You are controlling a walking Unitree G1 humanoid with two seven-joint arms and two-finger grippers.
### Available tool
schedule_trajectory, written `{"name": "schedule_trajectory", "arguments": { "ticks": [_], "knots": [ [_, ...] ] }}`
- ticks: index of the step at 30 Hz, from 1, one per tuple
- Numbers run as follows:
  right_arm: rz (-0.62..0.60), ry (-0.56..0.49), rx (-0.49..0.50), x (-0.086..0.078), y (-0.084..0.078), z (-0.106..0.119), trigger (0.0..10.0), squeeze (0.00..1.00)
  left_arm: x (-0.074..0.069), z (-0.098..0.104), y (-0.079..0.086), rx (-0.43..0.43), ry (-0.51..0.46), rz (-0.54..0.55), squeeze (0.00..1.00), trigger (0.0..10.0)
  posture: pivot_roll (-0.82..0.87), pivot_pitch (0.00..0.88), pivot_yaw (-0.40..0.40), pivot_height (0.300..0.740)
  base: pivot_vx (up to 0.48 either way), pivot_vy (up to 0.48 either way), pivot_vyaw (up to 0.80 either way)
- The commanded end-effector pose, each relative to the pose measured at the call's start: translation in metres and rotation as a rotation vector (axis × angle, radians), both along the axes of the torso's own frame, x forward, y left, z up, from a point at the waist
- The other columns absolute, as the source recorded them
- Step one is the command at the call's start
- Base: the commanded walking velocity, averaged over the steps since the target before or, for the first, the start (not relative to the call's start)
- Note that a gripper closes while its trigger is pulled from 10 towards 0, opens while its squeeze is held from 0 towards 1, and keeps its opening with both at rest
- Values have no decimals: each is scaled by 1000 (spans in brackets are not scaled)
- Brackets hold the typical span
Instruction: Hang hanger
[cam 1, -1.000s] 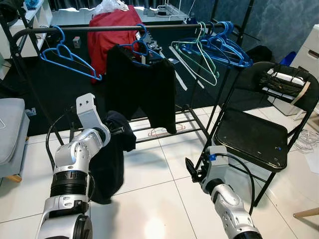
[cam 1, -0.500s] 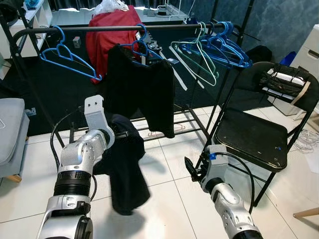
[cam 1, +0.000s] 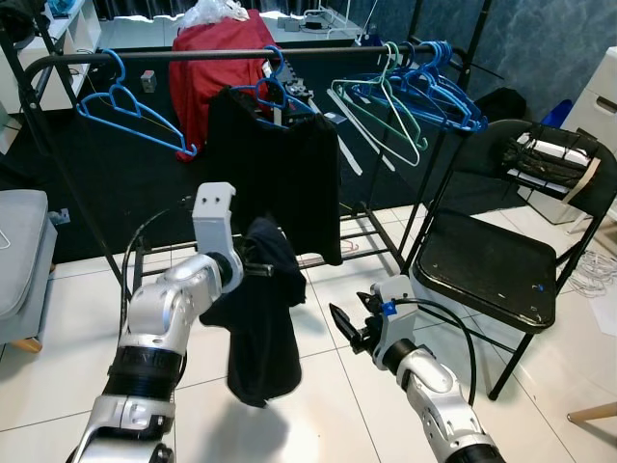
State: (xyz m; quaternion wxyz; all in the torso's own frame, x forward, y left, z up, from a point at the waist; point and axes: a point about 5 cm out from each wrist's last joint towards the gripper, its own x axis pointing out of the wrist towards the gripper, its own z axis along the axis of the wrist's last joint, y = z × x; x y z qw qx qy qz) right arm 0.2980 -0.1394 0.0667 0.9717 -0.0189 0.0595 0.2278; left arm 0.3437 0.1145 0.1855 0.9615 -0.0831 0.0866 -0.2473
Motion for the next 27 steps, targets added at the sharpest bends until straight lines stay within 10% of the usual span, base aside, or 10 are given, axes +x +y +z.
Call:
{"name": "schedule_trajectory", "arguments": {
  "ticks": [1,11,12,14,16,27],
  "knots": [
    [18,1,-23,-2,0,-2,10000,0,-4,12,-3,19,-86,-52,0,10000,-129,85,-37,740,0,0,0],
    [112,-17,-250,-5,-2,-11,10000,0,1,31,-1,-64,-74,-3,0,10000,-131,90,-34,740,0,0,0],
    [136,-67,-458,-4,-6,-14,10000,0,2,34,0,-100,-67,1,0,10000,-133,89,-33,740,0,0,0],
    [136,-67,-458,-4,-6,-14,10000,0,2,34,0,-100,-67,1,0,10000,-133,89,-33,740,0,0,0],
    [156,-205,-731,-1,-12,-11,10000,0,0,40,-2,-192,-41,-42,0,10000,-132,89,-33,740,0,0,0],
    [88,-419,-879,9,-19,12,10000,0,-15,46,-13,-297,-18,-239,0,10000,-130,87,-40,740,0,0,0]
  ]
}}
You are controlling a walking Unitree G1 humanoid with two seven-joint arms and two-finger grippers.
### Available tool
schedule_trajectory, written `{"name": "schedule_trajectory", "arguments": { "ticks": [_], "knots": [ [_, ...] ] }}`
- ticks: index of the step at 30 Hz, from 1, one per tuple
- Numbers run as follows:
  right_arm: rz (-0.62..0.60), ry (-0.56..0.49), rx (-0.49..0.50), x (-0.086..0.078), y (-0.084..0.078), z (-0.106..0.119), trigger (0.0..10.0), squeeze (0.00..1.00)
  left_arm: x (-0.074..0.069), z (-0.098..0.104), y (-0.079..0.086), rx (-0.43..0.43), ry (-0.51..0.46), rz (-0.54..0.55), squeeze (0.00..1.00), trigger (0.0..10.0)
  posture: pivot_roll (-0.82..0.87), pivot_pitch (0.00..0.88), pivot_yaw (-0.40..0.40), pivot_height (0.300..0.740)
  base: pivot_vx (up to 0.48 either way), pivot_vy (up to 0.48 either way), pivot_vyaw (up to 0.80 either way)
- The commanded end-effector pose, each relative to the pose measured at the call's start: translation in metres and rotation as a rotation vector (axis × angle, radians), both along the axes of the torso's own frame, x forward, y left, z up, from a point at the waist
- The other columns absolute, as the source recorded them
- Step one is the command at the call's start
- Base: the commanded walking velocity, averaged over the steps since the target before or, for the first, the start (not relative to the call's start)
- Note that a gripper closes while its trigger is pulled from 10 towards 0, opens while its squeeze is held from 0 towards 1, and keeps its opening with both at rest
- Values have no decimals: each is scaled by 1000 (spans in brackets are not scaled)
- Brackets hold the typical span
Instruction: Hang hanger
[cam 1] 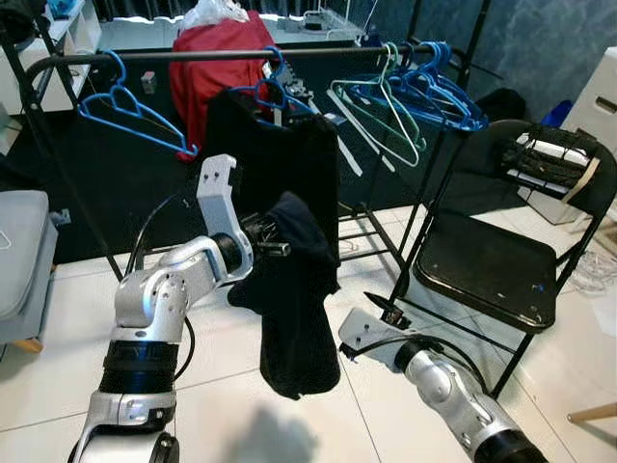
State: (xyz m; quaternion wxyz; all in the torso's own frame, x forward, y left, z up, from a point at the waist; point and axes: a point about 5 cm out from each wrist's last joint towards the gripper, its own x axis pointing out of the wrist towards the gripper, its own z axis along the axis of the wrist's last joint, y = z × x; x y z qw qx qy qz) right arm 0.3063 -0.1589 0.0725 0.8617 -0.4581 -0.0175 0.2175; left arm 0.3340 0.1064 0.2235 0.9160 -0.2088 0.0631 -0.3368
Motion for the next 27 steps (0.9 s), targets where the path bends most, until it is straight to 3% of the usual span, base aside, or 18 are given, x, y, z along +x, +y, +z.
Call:
{"name": "schedule_trajectory", "arguments": {
  "ticks": [1,7,9,13,20,27],
  "knots": [
    [24,-64,-25,0,0,7,10000,0,-5,8,-5,-23,-36,-64,0,10000,-130,87,-40,740,0,0,0],
    [63,-170,-40,3,-2,15,10000,0,-12,14,-11,-68,-50,-156,0,10000,-133,89,-38,740,0,0,0],
    [100,-193,1,3,2,17,10000,0,-14,18,-13,-76,-62,-176,0,10000,-127,89,-37,740,0,0,0],
    [122,-197,29,3,4,17,10000,0,-15,20,-14,-80,-64,-181,0,10000,-127,89,-37,740,0,0,0],
    [206,-162,166,-2,18,15,10000,0,-18,27,-16,-116,-75,-212,0,10000,-124,92,-40,740,0,0,0],
    [201,-219,193,-1,17,21,10000,0,-21,28,-17,-125,-84,-243,0,10000,-125,95,-38,740,0,0,0]
  ]
}}
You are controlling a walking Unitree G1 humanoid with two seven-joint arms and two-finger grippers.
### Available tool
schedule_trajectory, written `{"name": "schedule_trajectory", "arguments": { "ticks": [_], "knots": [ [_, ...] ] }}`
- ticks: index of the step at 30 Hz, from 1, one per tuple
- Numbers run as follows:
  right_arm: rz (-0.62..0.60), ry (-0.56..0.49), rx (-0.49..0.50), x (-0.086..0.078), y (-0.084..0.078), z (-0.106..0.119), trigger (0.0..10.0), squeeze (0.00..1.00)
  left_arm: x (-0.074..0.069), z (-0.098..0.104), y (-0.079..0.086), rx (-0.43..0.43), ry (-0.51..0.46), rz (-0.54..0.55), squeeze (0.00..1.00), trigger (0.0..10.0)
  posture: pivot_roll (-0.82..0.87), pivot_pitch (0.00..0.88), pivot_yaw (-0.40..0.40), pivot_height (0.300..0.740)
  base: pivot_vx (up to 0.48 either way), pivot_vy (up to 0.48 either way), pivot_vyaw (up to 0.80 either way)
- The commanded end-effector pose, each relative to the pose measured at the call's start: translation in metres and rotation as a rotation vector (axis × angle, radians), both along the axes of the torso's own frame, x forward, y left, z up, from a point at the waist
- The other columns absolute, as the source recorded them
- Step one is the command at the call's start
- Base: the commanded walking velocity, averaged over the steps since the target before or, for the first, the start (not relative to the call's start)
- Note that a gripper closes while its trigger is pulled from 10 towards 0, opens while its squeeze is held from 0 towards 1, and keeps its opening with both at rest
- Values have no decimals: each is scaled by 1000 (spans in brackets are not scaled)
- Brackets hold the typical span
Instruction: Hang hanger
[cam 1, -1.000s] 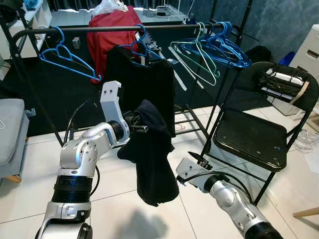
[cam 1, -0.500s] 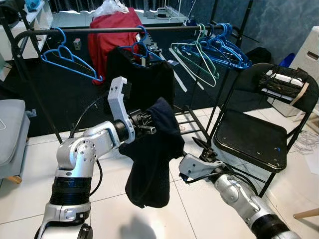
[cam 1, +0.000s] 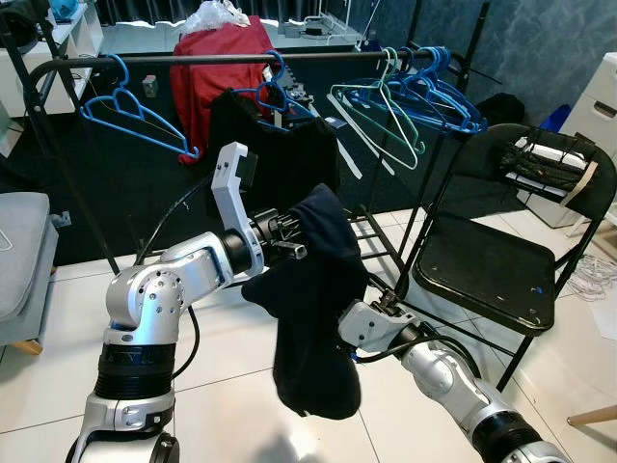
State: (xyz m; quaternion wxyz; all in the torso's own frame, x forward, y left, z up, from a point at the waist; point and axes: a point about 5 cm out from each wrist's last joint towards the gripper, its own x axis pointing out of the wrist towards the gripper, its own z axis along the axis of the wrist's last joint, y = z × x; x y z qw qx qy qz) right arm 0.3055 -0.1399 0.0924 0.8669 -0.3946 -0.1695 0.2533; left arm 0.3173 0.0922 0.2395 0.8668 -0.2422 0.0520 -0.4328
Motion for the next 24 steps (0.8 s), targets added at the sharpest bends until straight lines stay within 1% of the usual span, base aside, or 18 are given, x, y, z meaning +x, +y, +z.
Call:
{"name": "schedule_trajectory", "arguments": {
  "ticks": [1,2,7,8,9,13,21,22,23,24],
  "knots": [
    [-1,-15,14,-1,-2,2,10000,0,-5,12,-3,-28,-52,-40,0,10000,-125,95,-38,740,0,0,0],
    [-13,-35,22,1,-4,3,0,0,-5,12,-2,-29,-52,-46,0,10000,-125,96,-36,740,0,0,0],
    [-18,-53,35,3,-6,5,0,0,-4,11,0,-24,-53,-27,0,10000,-123,95,-37,740,0,0,0],
    [-15,-56,40,2,-6,5,0,0,-2,10,2,-21,-51,-2,0,10000,-124,94,-37,740,0,0,0],
    [-15,-56,40,2,-6,5,0,0,-2,10,2,-21,-51,-2,0,10000,-124,94,-37,740,0,0,0],
    [-7,-57,56,1,-7,5,0,0,4,9,6,-17,-38,53,0,10000,-124,94,-37,740,0,0,0],
    [-15,-55,75,0,-10,5,0,0,5,9,8,-13,-34,71,0,10000,-122,89,-32,740,0,0,0],
    [-21,-57,79,0,-12,5,0,0,6,9,9,-8,-35,82,0,10000,-122,89,-32,740,0,0,0],
    [-26,-56,85,-2,-14,4,0,0,8,9,13,-15,-34,115,0,10000,-125,81,-34,740,0,0,0],
    [-26,-56,85,-2,-14,4,0,0,8,9,13,-15,-34,115,0,10000,-125,81,-34,740,0,0,0]
  ]
}}
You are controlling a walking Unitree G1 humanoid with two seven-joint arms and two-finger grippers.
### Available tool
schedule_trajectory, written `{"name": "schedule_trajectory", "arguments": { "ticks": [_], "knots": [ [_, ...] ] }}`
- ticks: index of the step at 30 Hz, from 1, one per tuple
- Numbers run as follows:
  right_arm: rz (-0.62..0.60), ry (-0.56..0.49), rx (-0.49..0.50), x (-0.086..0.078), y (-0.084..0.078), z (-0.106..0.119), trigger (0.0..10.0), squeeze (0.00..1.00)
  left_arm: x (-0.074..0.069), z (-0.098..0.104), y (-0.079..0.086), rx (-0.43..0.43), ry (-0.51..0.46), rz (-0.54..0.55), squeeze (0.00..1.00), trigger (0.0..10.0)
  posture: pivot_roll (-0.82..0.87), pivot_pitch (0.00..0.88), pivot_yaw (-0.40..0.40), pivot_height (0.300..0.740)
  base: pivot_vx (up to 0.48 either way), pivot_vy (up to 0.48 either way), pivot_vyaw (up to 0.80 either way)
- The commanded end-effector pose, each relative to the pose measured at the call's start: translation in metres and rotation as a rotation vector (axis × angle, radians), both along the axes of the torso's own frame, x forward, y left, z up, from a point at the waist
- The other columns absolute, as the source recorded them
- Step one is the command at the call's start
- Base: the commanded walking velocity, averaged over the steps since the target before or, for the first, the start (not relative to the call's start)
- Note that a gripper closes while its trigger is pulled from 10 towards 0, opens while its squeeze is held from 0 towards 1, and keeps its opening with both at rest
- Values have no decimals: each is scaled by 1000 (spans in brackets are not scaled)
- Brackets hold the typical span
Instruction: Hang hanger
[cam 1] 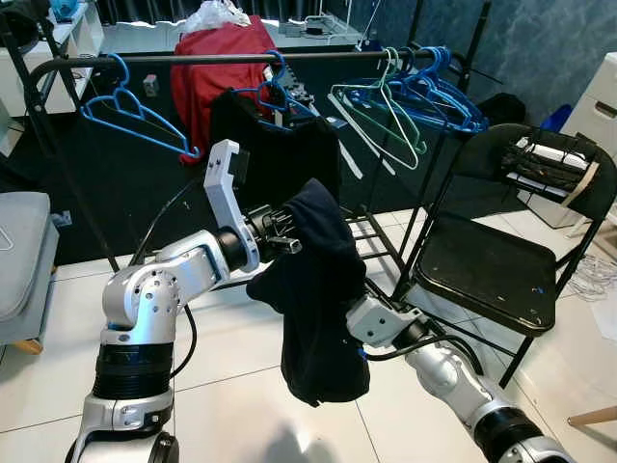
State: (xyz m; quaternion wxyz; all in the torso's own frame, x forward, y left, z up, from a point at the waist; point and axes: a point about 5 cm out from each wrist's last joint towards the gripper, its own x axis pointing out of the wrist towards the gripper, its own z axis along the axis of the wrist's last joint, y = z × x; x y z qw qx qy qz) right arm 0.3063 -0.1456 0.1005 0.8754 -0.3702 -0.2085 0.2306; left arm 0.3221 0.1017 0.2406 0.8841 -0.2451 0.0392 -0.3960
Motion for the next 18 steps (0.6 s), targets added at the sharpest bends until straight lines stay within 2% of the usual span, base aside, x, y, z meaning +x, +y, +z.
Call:
{"name": "schedule_trajectory", "arguments": {
  "ticks": [1,2,3,5,6,18],
  "knots": [
    [-24,21,14,-4,-9,-6,0,0,6,9,6,-15,-30,62,0,10000,-125,81,-34,740,0,0,0],
    [-24,21,14,-4,-9,-6,0,0,6,9,6,-15,-30,62,0,10000,-125,81,-34,740,0,0,0],
    [-22,32,19,-8,-9,-10,9686,725,9,9,8,-22,-26,88,0,10000,-125,81,-34,740,0,0,0],
    [-22,32,19,-8,-9,-10,9686,725,9,9,8,-22,-26,88,0,10000,-125,81,-34,740,0,0,0],
    [-14,47,21,-12,-7,-15,10000,1000,10,10,8,-30,-25,92,0,10000,-124,78,-34,740,0,0,0],
    [4,70,11,-21,0,-28,10000,1000,4,15,2,-66,-39,22,0,10000,-119,80,-29,740,0,0,0]
  ]
}}
